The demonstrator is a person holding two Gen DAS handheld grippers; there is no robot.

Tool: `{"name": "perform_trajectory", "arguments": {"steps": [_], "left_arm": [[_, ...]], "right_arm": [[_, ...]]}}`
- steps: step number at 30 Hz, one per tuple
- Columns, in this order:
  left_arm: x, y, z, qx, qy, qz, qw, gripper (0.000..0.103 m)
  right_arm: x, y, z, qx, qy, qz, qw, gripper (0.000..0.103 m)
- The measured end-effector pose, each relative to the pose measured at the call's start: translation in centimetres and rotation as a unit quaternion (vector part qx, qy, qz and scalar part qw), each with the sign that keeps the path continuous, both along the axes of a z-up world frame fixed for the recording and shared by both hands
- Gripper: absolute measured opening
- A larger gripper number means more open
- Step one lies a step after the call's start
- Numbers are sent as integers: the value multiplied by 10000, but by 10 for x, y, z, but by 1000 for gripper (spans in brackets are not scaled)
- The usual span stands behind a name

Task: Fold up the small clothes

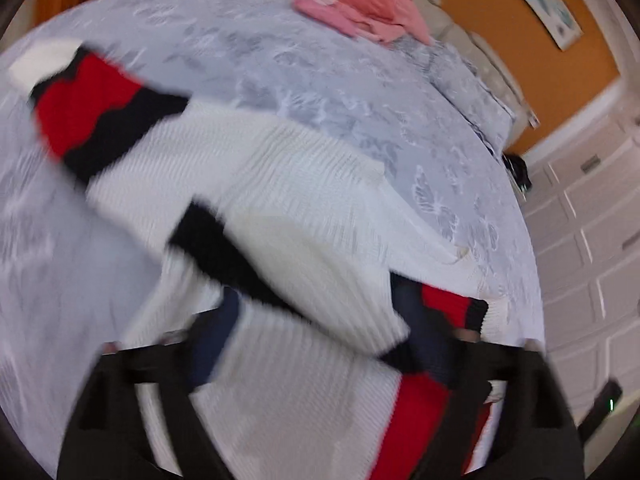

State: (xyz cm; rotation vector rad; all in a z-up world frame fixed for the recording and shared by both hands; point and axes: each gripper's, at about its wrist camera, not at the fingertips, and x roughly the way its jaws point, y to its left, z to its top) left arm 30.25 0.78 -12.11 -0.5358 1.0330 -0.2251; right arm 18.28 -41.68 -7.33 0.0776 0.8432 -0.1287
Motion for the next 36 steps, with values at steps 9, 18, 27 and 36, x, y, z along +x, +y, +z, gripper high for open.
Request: {"name": "perform_trajectory", "arguments": {"steps": [9,18,27,36], "left_arm": [[35,-19,-43,-230,851,925,9918,52],[89,-3,-32,62,-14,228,9997,11],[31,58,-26,-620,-11,542,9966,53],[-1,118,-14,-566,-15,763,9955,63]], "right_arm": [[121,-16,-64,993,985,-553,9886,15],[93,-16,-45,327,423,-953,9940,21],[98,179,-36,-161,434,1689,9845,49],[134,229,-45,901,774,1746,9774,10]]}}
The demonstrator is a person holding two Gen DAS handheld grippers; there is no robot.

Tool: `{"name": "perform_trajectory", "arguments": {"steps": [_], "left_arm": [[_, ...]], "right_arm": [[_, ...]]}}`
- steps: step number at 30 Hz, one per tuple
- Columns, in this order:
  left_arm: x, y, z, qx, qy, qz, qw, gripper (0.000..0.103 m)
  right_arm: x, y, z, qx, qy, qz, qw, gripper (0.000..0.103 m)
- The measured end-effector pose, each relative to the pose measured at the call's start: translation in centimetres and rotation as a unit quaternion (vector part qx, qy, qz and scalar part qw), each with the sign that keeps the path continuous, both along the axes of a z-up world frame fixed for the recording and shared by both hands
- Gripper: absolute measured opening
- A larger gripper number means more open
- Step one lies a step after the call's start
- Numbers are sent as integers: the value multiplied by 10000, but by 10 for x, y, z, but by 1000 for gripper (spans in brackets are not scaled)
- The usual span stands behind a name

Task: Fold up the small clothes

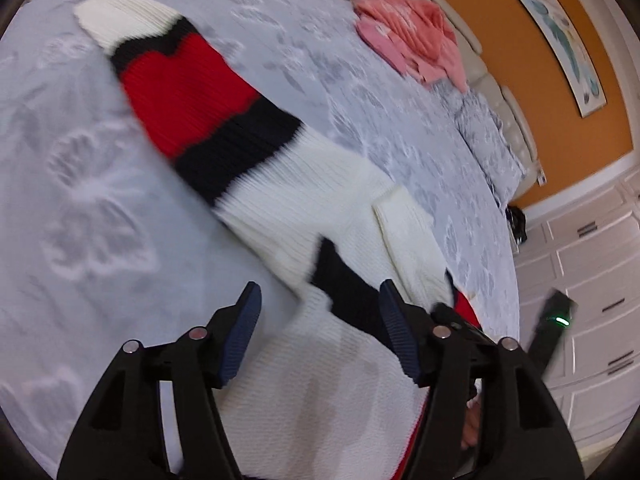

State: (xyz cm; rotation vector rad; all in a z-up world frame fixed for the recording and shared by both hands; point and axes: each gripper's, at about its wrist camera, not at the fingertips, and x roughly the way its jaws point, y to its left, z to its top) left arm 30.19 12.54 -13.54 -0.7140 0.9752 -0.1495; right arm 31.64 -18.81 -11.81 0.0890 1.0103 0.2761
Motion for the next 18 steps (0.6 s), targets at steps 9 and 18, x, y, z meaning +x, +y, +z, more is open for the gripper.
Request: {"name": "perform_trajectory", "arguments": {"steps": [9,18], "left_arm": [[45,126,-36,-315,571,1813,9813,70],[104,139,-14,-727,187,2067,9755,8]], "right_arm": [[-52,9,8,-162,-254,-227,9993,53],[-196,-117,31,-515,-285,-2057,9768,64]]}}
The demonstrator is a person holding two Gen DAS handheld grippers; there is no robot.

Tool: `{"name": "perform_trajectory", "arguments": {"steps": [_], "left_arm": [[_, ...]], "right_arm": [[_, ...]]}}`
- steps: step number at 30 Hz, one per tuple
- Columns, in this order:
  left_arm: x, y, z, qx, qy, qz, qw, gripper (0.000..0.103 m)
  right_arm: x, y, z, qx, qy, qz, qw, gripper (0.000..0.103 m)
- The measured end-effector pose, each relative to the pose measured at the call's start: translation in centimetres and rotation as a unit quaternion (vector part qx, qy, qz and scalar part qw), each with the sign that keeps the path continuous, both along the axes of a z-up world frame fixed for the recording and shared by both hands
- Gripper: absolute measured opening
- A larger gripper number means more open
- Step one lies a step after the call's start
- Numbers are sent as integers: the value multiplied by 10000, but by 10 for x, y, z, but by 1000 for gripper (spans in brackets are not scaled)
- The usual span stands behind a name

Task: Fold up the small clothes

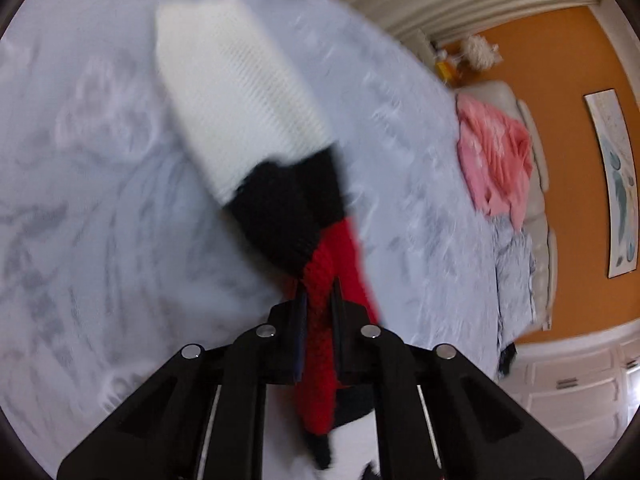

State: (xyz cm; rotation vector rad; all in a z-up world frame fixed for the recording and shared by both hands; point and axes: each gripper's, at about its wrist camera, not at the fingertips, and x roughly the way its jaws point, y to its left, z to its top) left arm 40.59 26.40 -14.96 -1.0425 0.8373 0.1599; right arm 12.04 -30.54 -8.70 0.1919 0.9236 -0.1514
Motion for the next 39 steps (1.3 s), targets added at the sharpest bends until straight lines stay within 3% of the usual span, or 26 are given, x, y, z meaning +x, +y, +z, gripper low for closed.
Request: {"name": "perform_trajectory", "arguments": {"steps": [2,4,7,8,10,12,14,17,19,22,24,26,28,30,34,35,37,38,39], "left_arm": [[-3,-33,50,511,-525,-479,9962,8],[-14,-85,101,1037,-1134,-1212,9807,8],[-52,-195,143,1020,-1771,-2734,9399,9],[-71,-238,142,1026,-1804,-3307,9206,11],[-96,-294,114,1095,-1564,-3889,9013,11],[-101,-313,84,1242,-1160,-3884,9057,10],[-98,-307,60,1278,-846,-3527,9231,9],[-93,-287,58,1396,-767,-2913,9433,9],[-93,-276,62,1394,-728,-2733,9490,9],[-90,-271,80,1424,-896,-2742,9468,10],[-99,-279,90,1433,-1032,-2833,9426,10],[-100,-294,104,1377,-1262,-2925,9379,9],[-98,-303,126,1482,-1656,-2730,9360,9],[-95,-296,148,1437,-1981,-2453,9381,9],[-88,-272,171,1654,-2048,-1982,9441,9],[-83,-270,168,1762,-1839,-1946,9473,13],[-75,-270,154,1690,-1391,-2162,9515,32],[-72,-269,138,1631,-1020,-2285,9543,48],[-73,-267,125,1575,-748,-2271,9581,54]], "right_arm": [[-15,-22,-4,-138,144,-244,9995,64],[-24,-37,-7,-202,195,-409,9988,64],[-31,-53,-13,-87,235,-583,9980,64],[-29,-54,-13,-38,183,-625,9979,64],[-19,-53,-14,49,163,-551,9983,64],[-2,-49,-13,-67,196,-324,9993,64],[17,-51,-11,-176,155,-87,9997,64],[42,-56,-16,-121,190,-12,9997,64],[56,-56,-29,-295,350,103,9989,64],[65,-53,-54,-495,675,181,9963,64],[64,-56,-68,-521,799,137,9953,58],[59,-62,-68,-277,824,-60,9962,54],[51,-65,-51,-99,606,-231,9978,55],[53,-53,-20,-36,166,-28,9999,60],[102,3,15,69,-16,1160,9932,60],[118,24,20,-55,-71,1419,9898,59],[130,45,21,-164,-97,1403,9899,59],[131,51,22,-47,-108,1310,9913,59],[127,54,23,130,-136,1254,9919,59]]}}
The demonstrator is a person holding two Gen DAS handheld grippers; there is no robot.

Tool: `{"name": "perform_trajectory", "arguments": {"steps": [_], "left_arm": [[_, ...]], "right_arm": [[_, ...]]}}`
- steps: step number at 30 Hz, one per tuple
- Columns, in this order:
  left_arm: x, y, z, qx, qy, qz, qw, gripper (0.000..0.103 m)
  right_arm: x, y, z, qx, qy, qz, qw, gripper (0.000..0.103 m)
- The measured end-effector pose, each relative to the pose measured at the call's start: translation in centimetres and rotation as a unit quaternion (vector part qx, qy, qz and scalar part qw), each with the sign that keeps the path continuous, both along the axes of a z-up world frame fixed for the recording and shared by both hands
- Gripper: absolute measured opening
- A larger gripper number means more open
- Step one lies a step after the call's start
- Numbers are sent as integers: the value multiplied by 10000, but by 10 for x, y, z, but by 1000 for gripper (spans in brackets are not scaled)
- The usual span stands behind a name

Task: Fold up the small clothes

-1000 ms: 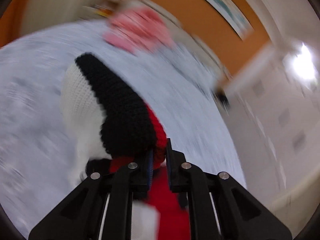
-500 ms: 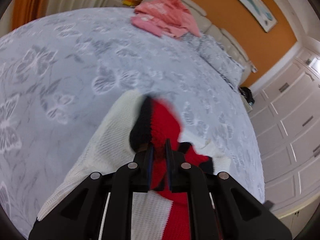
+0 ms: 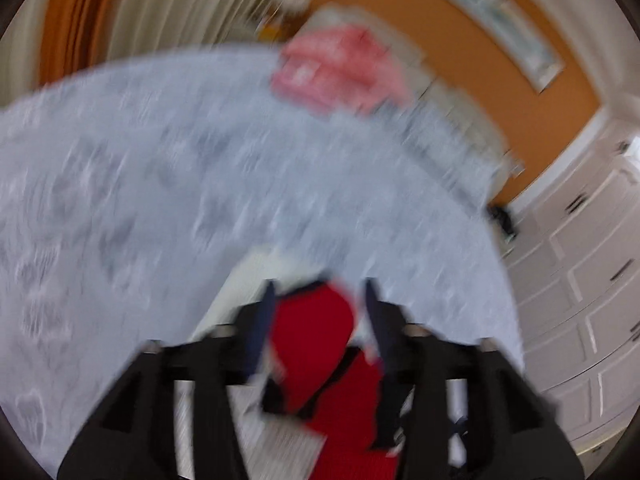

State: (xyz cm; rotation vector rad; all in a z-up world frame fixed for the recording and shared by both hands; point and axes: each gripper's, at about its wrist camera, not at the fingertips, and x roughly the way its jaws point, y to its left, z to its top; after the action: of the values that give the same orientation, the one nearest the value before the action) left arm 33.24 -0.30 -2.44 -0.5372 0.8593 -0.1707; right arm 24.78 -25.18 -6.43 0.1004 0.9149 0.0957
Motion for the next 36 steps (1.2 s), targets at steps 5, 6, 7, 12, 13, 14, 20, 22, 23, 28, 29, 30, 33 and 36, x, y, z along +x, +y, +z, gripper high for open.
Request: {"name": "perform_trajectory", "arguments": {"steps": [5,6,7,12,13,14,20,22,23,28,29,30,33,36], "left_arm": [[8,-3,-68,-764,1069,-51,9913,60],[14,-7,-76,-901,1220,-84,9884,66],[24,-14,-87,-1159,1380,-152,9835,67],[47,11,-76,-1806,784,196,9802,6],[42,22,-59,-1723,434,295,9836,6],[34,35,-33,-1479,-27,368,9883,6],[8,98,42,-539,-937,777,9911,6],[8,111,46,-353,-931,913,9908,6],[10,115,45,-366,-898,974,9905,6],[4,135,35,-322,-856,1139,9893,6],[7,137,35,-323,-842,1123,9896,6],[8,140,33,-329,-815,1105,9900,6],[13,142,23,-340,-740,1038,9913,6],[16,137,14,-522,-631,1029,9913,6]], "right_arm": [[-43,-4,-7,60,-22,-208,9998,59],[-49,-6,-9,-24,31,-230,9997,60],[-53,-8,-13,-76,114,-244,9996,60],[-50,-9,-24,-107,392,-166,9990,60],[-46,-4,-22,-118,342,-73,9993,60],[-36,6,-20,-163,252,130,9995,60],[37,88,-46,-525,306,1106,9920,61],[65,110,-62,-901,379,1202,9879,63],[76,114,-67,-1044,374,1136,9873,63],[119,108,-85,-622,967,825,9899,18],[115,104,-72,-150,920,941,9912,11],[110,105,-61,197,827,1085,9905,11],[88,126,-47,539,755,1791,9794,12],[84,150,-80,42,1063,1946,9751,21]]}}
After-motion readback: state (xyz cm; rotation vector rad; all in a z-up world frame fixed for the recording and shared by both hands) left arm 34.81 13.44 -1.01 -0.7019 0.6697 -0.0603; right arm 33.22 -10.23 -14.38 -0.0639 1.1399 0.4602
